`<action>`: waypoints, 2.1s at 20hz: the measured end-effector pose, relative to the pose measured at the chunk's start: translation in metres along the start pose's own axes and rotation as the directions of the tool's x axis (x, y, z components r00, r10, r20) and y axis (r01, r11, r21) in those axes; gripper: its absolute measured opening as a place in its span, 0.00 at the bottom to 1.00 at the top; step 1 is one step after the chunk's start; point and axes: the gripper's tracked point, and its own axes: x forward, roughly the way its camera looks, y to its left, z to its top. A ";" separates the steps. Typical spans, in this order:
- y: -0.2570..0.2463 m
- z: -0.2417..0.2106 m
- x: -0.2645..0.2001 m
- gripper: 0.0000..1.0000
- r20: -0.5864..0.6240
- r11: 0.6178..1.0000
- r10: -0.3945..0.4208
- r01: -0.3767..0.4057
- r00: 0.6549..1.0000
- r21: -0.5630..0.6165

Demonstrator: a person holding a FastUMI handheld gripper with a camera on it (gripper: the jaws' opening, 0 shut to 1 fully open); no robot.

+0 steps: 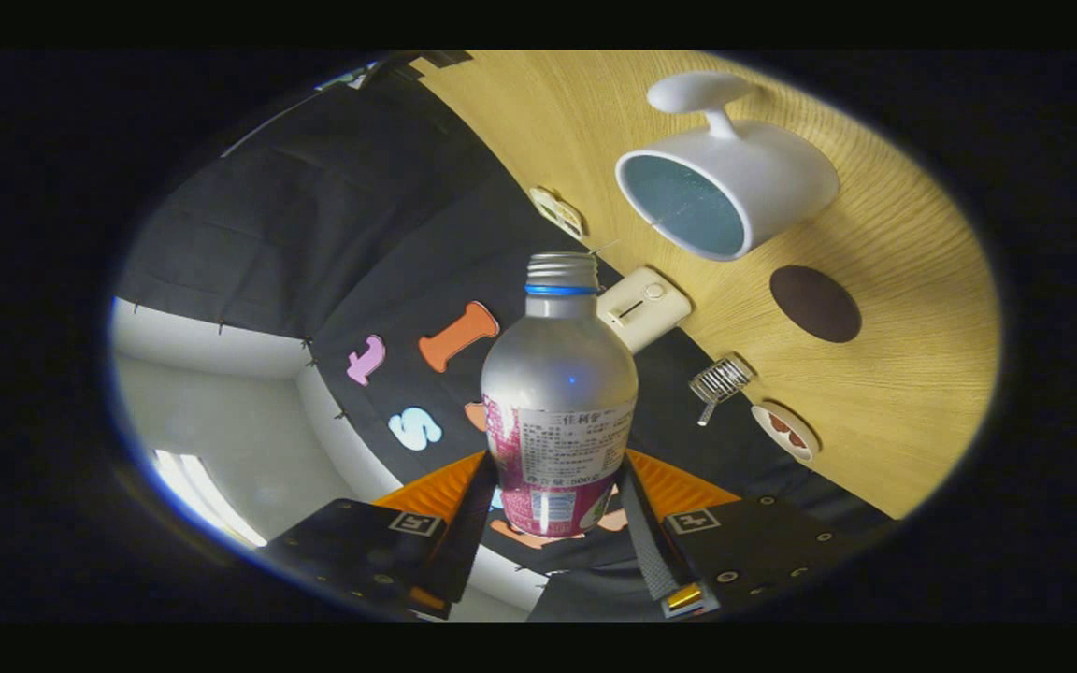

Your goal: Take the bottle from table, then pour the juice into the cup, finally place the bottle on the coaster

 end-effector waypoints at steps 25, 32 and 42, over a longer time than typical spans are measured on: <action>-0.043 -0.015 0.000 0.71 -0.003 0.867 -0.109 0.094 0.994 -0.489; -0.046 -0.050 0.007 0.72 -0.094 0.358 -0.130 -0.041 0.987 -0.933; -0.061 -0.036 0.029 0.72 -0.016 -0.391 -0.192 -0.092 0.981 -0.916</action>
